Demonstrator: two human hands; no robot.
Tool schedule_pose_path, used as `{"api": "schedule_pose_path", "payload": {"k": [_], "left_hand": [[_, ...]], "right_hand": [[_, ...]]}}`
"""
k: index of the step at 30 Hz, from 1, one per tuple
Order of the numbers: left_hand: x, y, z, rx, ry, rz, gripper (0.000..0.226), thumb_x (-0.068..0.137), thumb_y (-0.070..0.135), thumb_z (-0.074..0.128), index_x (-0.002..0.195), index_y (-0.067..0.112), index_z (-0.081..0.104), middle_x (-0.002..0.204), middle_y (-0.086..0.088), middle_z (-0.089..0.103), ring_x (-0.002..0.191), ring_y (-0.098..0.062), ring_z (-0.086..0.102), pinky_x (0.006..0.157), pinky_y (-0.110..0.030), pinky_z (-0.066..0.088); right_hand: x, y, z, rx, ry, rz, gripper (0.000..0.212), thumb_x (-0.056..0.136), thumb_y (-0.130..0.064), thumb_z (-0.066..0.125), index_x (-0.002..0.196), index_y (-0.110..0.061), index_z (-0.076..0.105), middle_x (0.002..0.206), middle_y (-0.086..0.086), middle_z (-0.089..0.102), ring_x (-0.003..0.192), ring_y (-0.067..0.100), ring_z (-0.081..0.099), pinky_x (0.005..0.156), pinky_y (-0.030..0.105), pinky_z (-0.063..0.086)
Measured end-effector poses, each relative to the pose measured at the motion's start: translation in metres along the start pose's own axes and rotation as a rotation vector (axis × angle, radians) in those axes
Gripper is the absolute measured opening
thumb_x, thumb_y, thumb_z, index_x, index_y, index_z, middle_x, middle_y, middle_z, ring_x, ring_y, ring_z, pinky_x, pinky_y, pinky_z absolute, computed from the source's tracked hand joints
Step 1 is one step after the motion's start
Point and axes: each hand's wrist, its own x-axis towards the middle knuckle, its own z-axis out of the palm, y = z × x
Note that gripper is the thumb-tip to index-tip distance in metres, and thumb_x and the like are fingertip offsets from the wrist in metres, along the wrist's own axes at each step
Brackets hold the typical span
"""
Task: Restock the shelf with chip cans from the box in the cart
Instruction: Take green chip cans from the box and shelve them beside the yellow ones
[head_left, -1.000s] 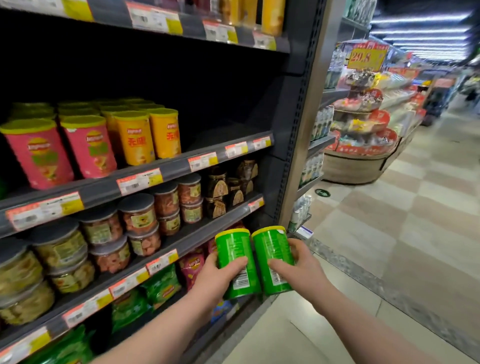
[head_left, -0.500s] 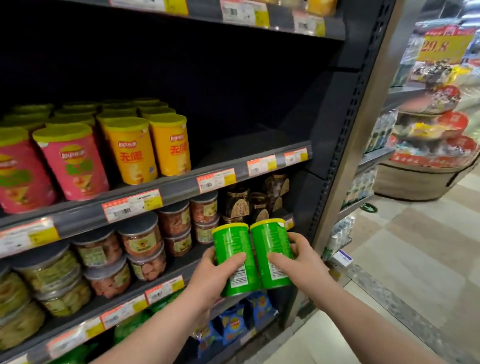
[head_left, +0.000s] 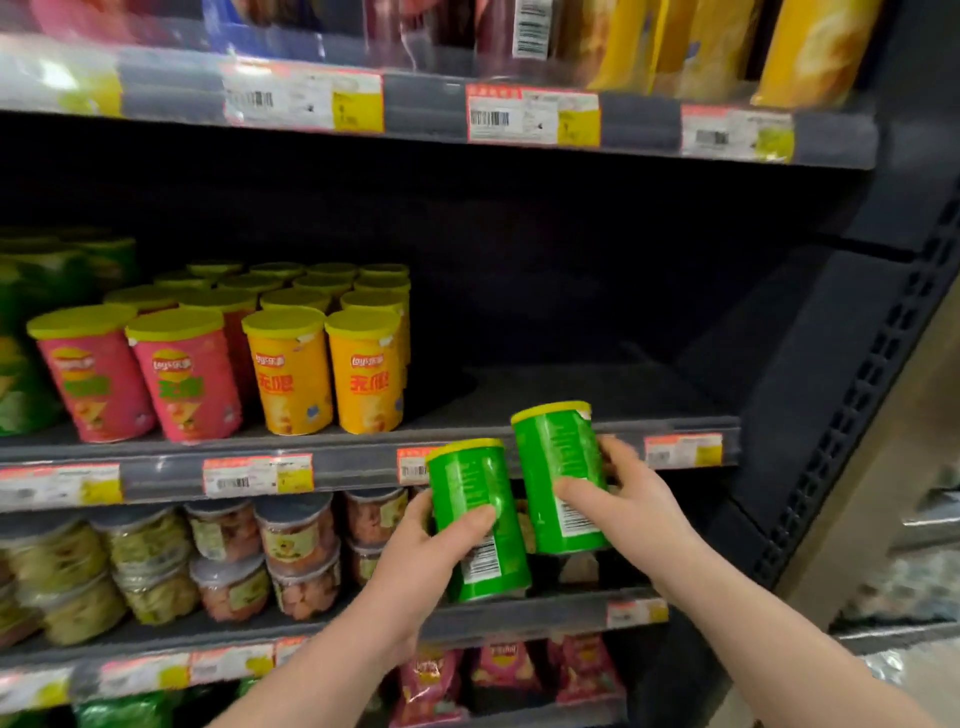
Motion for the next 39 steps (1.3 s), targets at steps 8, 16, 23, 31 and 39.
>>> {"api": "schedule_pose_path", "payload": {"k": [8, 16, 23, 31, 39], "left_hand": [[0.005, 0.014, 0.000, -0.021, 0.175, 0.062, 0.024, 0.086, 0.025, 0.065, 0.101, 0.036, 0.050, 0.096, 0.013, 0.065, 0.080, 0.001, 0.061, 0.058, -0.014, 0.042], [0.014, 0.026, -0.028, 0.009, 0.215, 0.064, 0.046, 0.078, 0.028, 0.072, 0.119, 0.031, 0.052, 0.106, 0.005, 0.069, 0.094, -0.015, 0.068, 0.084, -0.035, 0.052], [0.027, 0.032, -0.051, 0.000, 0.152, 0.071, 0.046, 0.073, 0.033, 0.080, 0.109, 0.039, 0.051, 0.105, 0.008, 0.069, 0.093, -0.011, 0.068, 0.076, -0.028, 0.052], [0.039, 0.031, -0.076, 0.028, 0.038, 0.066, 0.069, 0.056, 0.035, 0.079, 0.119, 0.031, 0.053, 0.098, 0.006, 0.074, 0.090, -0.014, 0.071, 0.084, -0.039, 0.055], [0.042, 0.031, -0.086, 0.031, 0.000, 0.075, 0.080, 0.037, 0.043, 0.082, 0.112, 0.031, 0.055, 0.096, 0.005, 0.074, 0.091, -0.018, 0.071, 0.089, -0.044, 0.053]], "right_hand": [[0.065, -0.038, 0.005, -0.018, -0.041, -0.120, 0.087, 0.054, -0.059, 0.070, 0.133, -0.033, 0.044, 0.121, 0.000, 0.059, 0.106, 0.021, 0.060, 0.095, 0.044, 0.049], [0.112, -0.066, 0.039, 0.021, -0.022, -0.181, 0.064, 0.081, -0.022, 0.070, 0.136, -0.017, 0.039, 0.114, 0.005, 0.057, 0.095, 0.018, 0.054, 0.079, 0.027, 0.042], [0.150, -0.072, 0.074, -0.029, 0.017, -0.116, 0.084, 0.078, -0.017, 0.074, 0.144, -0.015, 0.022, 0.128, 0.010, 0.055, 0.110, 0.025, 0.056, 0.086, 0.028, 0.043], [0.174, -0.078, 0.105, -0.292, 0.075, -0.087, 0.085, 0.068, -0.037, 0.082, 0.131, -0.007, 0.032, 0.132, 0.015, 0.046, 0.121, 0.031, 0.049, 0.097, 0.035, 0.042], [0.185, -0.072, 0.096, -0.223, -0.063, -0.111, 0.068, 0.080, -0.010, 0.068, 0.136, -0.009, 0.030, 0.127, 0.012, 0.052, 0.117, 0.025, 0.051, 0.090, 0.027, 0.040]]}}
